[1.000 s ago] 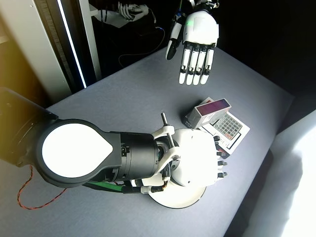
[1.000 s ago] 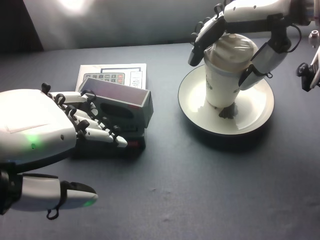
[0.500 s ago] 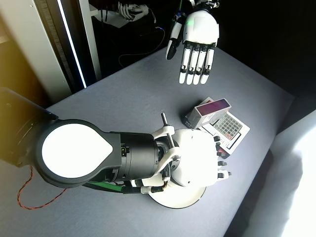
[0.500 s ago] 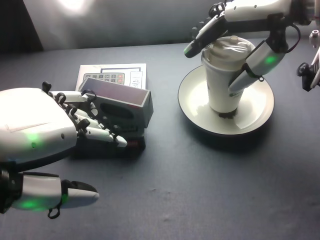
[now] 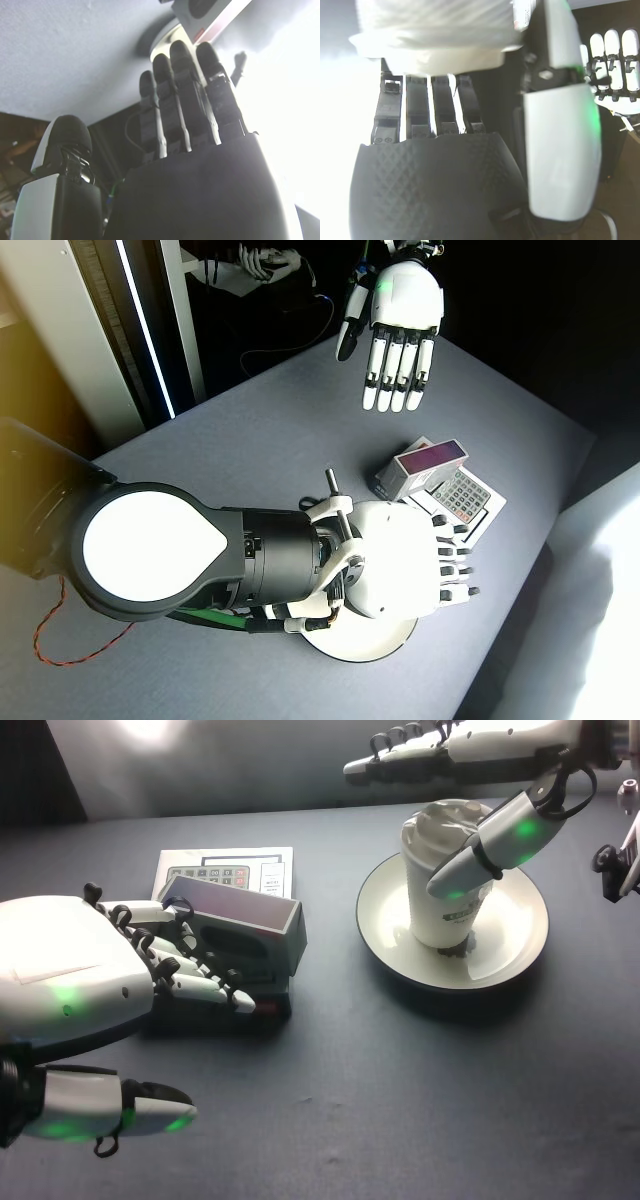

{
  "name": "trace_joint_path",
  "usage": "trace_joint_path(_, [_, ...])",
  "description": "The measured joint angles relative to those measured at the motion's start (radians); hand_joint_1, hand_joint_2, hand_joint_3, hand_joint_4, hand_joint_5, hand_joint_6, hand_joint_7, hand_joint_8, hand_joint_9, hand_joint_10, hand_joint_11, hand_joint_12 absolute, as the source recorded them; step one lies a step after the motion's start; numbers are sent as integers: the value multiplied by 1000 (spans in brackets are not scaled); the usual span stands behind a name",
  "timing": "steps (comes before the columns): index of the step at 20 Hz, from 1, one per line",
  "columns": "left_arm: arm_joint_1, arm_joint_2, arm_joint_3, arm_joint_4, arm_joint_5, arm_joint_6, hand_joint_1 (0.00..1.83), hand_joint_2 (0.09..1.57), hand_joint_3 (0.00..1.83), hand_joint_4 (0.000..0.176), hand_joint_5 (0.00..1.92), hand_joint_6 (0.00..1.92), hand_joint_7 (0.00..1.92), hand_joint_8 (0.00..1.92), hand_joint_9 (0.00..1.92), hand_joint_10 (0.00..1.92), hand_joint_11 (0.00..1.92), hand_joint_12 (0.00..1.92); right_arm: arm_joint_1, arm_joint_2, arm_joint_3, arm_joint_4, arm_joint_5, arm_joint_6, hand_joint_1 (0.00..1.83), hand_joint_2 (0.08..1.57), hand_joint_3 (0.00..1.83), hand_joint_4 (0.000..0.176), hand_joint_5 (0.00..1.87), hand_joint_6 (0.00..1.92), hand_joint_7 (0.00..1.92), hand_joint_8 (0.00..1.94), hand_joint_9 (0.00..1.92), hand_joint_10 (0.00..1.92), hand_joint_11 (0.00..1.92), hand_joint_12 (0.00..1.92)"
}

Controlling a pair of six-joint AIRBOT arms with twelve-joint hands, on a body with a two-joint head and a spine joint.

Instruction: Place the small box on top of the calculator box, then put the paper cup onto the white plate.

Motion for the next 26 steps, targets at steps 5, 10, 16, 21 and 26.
trace_joint_path(5, [0,0,0,0,0,-2,300,1289,2,0,428,1,519,1,519,2,128,691,0,0,0,-2,6,19,721,892,0,0,0,0,0,0,0,0,0,35])
trace_joint_path(10, [-2,0,0,1,0,-2,316,1287,1,0,430,2,514,4,518,4,129,682,16,33,-14,-14,62,58,691,836,0,0,0,0,0,0,0,0,0,0])
trace_joint_path(16, [-3,0,-5,8,-4,-2,336,1286,0,0,426,7,509,8,510,10,114,692,86,206,-168,-9,109,-51,628,803,0,0,0,0,0,0,0,0,0,0])
trace_joint_path(21, [-8,0,-5,13,-21,-2,336,1286,0,0,411,0,495,0,499,1,107,694,103,378,-335,-14,123,-108,597,808,0,0,0,0,0,0,0,0,0,0])
trace_joint_path(26, [-39,-15,-5,14,3,2,317,1286,0,0,421,9,511,8,508,6,110,708,76,542,-478,-23,78,-132,507,791,0,0,0,0,0,0,0,0,0,0])
